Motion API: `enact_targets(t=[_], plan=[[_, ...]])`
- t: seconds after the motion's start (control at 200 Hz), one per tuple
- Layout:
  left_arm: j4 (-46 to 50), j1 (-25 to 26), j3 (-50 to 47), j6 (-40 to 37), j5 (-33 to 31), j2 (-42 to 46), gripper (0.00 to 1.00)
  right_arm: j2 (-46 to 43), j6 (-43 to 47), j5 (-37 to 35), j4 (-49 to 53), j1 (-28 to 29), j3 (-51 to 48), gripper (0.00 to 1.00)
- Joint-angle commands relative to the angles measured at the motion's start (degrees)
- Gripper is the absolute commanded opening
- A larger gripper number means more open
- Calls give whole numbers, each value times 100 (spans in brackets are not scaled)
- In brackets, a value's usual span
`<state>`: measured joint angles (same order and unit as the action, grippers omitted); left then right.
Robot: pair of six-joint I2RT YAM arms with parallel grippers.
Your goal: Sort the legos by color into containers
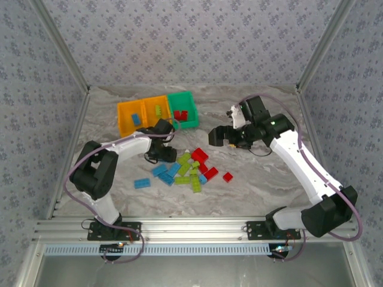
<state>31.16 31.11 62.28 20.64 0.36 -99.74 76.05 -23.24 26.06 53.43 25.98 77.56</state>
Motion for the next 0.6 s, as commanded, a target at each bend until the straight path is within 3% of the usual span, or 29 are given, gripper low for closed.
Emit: enact_targets(t=[0.0, 0.155, 0.26, 0.405, 0.595], plan=[[178, -259, 350, 62, -56, 634, 55, -64, -275, 285, -233, 66, 280, 100], [432, -957, 906, 100, -289, 1234, 55, -56, -475, 105, -510, 79, 361, 100], [330, -1623, 1369, 247, -422, 1131, 54, 3, -507, -62, -505, 71, 471, 100], [252, -2291, 2237, 607, -431, 212, 52, 134, -588, -101, -497, 76, 678, 100], [696, -2534, 3659, 623, -424, -1301, 52, 88, -597, -254, -231, 96, 787, 100]])
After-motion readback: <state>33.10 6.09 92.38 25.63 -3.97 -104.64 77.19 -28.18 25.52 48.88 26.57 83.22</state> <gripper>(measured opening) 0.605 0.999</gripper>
